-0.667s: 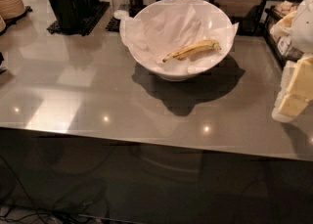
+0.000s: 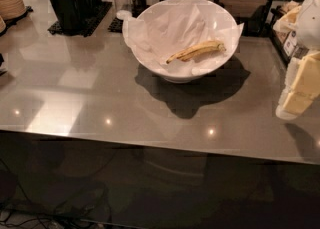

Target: Pick banana from white bowl

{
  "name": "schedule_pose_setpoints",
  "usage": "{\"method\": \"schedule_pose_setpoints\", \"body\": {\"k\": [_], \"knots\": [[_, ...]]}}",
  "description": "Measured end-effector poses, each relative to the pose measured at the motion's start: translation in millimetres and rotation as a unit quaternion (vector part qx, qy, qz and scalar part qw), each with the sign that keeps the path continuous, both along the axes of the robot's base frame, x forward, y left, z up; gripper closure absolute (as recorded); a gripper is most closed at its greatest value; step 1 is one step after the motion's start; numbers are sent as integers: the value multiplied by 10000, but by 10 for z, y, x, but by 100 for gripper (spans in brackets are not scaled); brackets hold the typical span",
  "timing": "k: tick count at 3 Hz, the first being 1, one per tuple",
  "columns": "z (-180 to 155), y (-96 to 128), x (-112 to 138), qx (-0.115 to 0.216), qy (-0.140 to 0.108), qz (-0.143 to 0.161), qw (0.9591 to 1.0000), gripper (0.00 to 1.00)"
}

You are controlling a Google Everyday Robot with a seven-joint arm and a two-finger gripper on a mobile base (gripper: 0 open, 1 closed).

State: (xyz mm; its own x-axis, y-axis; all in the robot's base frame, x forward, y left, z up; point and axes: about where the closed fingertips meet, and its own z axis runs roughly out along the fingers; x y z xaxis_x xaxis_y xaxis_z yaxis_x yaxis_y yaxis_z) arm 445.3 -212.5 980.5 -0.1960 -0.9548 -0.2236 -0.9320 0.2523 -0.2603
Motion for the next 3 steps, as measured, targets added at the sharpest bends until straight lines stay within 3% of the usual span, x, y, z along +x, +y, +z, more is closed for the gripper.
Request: {"method": "schedule_pose_setpoints", "body": {"k": [1,2,3], "knots": [[52,225,281,159,-45,628,9979,0],[82,590,666,418,-72,1508,9876,0],[46,955,1022,640,-49,2161,9743,0]]}}
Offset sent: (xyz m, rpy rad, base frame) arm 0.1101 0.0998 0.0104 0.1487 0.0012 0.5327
